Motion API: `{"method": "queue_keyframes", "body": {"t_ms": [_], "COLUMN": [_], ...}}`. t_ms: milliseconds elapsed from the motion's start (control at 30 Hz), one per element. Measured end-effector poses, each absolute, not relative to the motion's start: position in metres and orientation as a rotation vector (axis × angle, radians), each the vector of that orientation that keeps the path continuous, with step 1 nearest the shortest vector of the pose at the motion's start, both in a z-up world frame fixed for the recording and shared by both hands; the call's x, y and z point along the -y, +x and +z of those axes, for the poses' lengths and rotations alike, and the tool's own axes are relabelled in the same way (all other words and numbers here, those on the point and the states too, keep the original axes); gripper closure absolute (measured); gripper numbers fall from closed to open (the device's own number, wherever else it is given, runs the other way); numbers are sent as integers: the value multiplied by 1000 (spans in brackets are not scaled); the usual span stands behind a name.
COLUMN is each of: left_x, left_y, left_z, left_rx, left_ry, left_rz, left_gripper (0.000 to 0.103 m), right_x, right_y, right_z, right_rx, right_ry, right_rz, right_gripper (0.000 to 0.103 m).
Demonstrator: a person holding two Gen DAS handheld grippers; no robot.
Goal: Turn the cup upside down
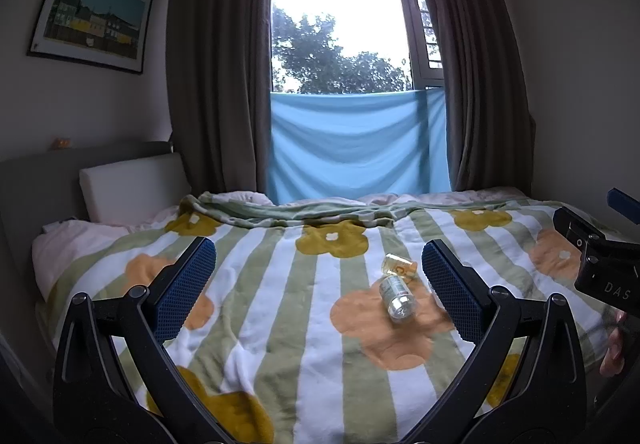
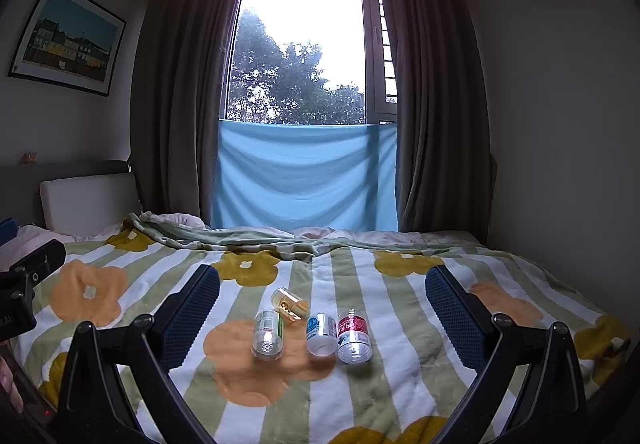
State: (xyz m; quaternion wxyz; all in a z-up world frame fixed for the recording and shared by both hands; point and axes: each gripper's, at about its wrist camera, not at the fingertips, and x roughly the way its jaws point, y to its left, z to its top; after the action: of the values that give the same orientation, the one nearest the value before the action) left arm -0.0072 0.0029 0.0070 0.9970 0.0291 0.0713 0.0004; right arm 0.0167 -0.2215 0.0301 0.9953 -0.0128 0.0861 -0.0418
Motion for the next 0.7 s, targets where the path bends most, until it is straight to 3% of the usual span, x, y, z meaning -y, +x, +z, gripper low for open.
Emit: {"method": "queue_keyframes", "body": {"t_ms": [700], "left_x": [0], "left_y": [-7], "left_z": [6], "left_rx": [-140], "left_ry": [57], "left_rz": [5], "left_gripper": [0], "right_x": [220], "right_y": [14], "right_z": [34], "right_rx": [-164], "right_ry": [-28], "right_rz": [-81], "right_gripper": [0]}}
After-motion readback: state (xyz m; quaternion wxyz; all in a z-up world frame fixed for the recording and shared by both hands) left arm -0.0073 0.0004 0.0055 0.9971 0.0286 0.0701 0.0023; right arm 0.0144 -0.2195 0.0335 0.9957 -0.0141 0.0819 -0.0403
